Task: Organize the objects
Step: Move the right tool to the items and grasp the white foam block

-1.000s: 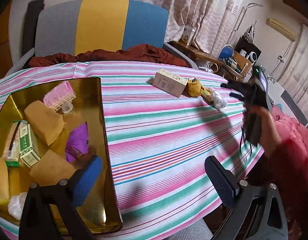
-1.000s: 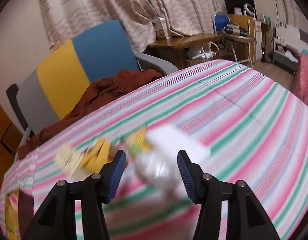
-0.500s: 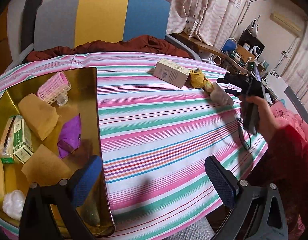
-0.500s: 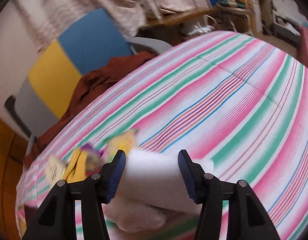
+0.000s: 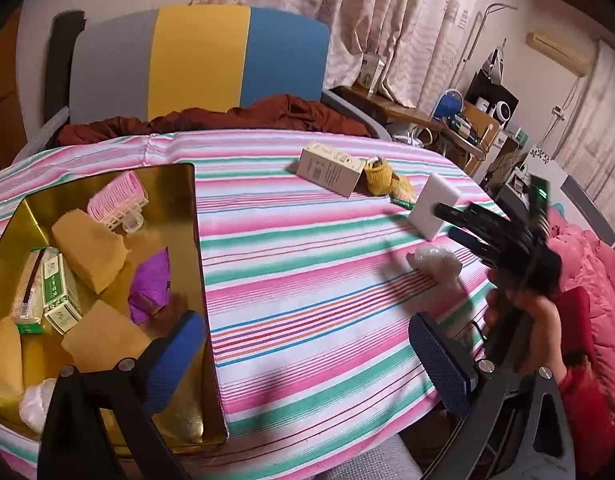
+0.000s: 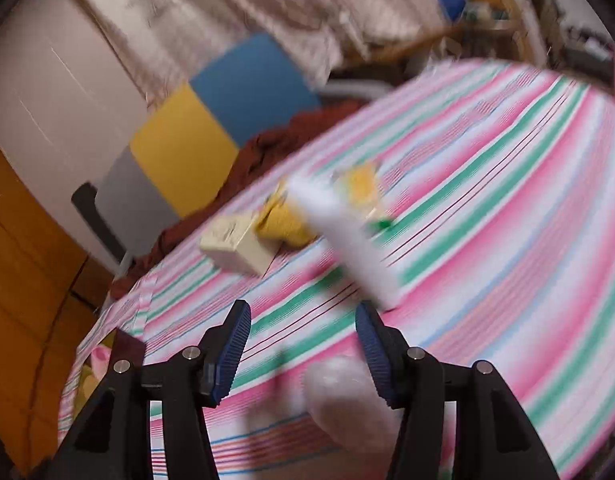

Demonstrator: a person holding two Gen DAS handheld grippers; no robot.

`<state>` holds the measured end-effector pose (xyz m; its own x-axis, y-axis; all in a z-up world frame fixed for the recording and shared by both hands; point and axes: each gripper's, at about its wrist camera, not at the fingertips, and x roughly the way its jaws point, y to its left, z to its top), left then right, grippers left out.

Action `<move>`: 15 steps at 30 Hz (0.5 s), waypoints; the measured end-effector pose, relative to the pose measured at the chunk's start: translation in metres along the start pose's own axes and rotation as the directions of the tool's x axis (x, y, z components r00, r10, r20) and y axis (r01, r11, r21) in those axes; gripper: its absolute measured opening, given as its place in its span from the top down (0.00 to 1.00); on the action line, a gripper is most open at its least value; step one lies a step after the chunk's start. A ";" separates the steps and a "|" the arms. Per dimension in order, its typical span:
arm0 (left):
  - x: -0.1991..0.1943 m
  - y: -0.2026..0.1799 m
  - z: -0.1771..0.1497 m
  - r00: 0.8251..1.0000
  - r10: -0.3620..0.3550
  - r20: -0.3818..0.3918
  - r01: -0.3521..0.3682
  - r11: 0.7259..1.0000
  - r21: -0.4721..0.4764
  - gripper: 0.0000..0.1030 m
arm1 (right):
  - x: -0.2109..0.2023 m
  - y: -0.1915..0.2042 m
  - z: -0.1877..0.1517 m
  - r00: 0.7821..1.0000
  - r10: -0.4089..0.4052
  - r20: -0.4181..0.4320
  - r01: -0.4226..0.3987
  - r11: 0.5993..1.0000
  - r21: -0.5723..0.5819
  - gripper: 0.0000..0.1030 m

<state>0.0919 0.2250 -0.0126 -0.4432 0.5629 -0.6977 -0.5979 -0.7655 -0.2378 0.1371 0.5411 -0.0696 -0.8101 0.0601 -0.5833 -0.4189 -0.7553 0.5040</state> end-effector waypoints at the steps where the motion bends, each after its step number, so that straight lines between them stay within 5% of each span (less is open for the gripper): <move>1: 0.000 -0.001 0.000 1.000 0.000 0.002 0.000 1.000 -0.003 0.00 | -0.005 -0.002 0.000 0.999 -0.032 0.014 0.032 0.999 -0.005 0.46; 5: 0.003 -0.007 0.004 1.000 -0.010 0.004 0.010 1.000 -0.005 0.00 | 0.006 -0.011 -0.011 0.990 -0.113 -0.079 0.114 0.993 0.006 0.44; 10: 0.003 -0.017 0.007 1.000 -0.001 0.016 0.000 1.000 0.029 0.00 | 0.013 0.032 -0.044 0.979 0.113 -0.168 -0.124 0.991 -0.056 0.45; 12: 0.004 -0.016 0.008 1.000 0.004 0.014 -0.004 0.999 0.033 0.00 | 0.002 0.047 -0.046 0.980 0.150 -0.135 -0.163 0.982 -0.095 0.45; 15: 0.006 -0.015 0.010 1.000 0.013 0.009 -0.013 1.000 0.027 0.00 | -0.014 0.049 -0.035 0.996 0.078 -0.052 -0.084 0.989 -0.124 0.45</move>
<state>0.0919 0.2431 -0.0068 -0.4568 0.5556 -0.6947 -0.6098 -0.7642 -0.2102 0.1423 0.4800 -0.0593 -0.8181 -0.0330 -0.5741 -0.2951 -0.8328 0.4684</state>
